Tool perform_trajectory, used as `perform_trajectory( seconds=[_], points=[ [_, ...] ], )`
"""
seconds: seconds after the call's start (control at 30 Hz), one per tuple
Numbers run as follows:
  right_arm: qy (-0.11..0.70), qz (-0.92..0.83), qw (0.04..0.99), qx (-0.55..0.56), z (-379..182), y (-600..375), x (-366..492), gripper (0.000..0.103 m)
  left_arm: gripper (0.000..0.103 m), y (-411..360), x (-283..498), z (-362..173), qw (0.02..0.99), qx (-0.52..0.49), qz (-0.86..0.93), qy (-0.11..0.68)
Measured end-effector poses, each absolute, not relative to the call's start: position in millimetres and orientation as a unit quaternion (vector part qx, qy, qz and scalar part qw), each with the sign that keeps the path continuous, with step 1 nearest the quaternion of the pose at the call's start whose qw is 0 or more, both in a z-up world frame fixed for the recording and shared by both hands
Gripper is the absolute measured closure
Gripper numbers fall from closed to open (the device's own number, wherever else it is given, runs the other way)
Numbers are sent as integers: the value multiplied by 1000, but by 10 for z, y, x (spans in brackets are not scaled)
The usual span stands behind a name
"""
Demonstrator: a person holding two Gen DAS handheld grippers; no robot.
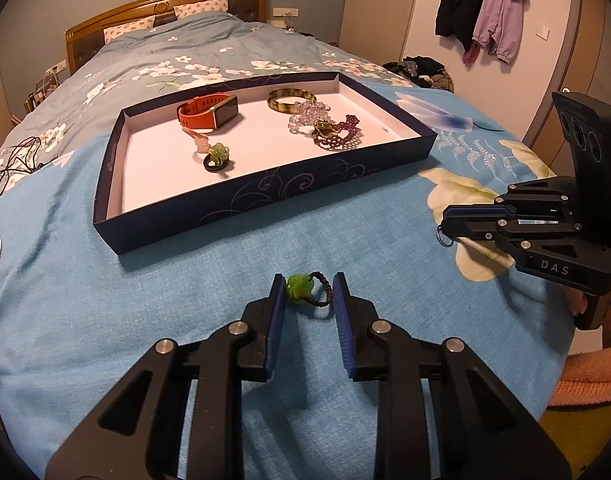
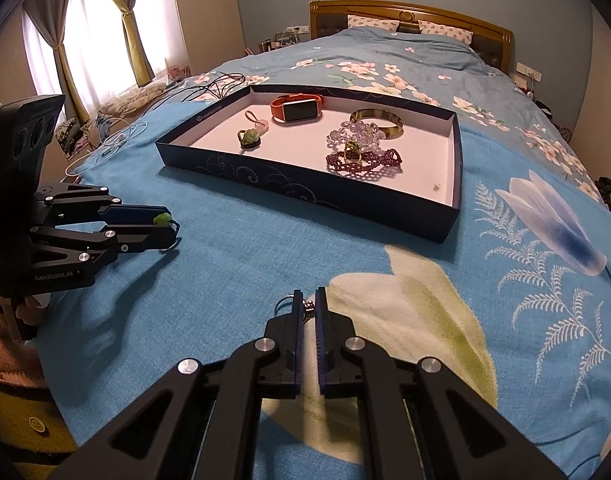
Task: Organize jewelry
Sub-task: 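Close the right tool on the silver ring while the left tool grasps the green ring, then lift the silver ring with the right tool while the left tool carries the green ring toward the box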
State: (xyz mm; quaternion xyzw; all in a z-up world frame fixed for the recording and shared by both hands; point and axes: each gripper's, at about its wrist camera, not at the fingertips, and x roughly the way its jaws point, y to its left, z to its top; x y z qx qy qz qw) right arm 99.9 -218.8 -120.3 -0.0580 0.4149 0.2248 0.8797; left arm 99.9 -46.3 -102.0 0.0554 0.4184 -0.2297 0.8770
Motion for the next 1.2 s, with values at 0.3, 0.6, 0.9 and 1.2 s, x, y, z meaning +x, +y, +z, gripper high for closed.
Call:
perform_trajectory(
  seconds=[0.3,0.6,0.9,1.2],
  points=[
    [404,226,886,-36,-1158,-2237,994,100,79,-429,1001,-1008,880,47,-229,413],
    [386,231,893,-16,-1080,-2267,993,100,79,-403,981,-976,885,44,-228,404],
    [366,235,900,1,-983,-2289,997,100,79,-379,962,-892,891,40,-227,390],
    [344,240,908,18,-881,-2294,1010,100,79,-337,948,-765,901,35,-223,370]
  ],
)
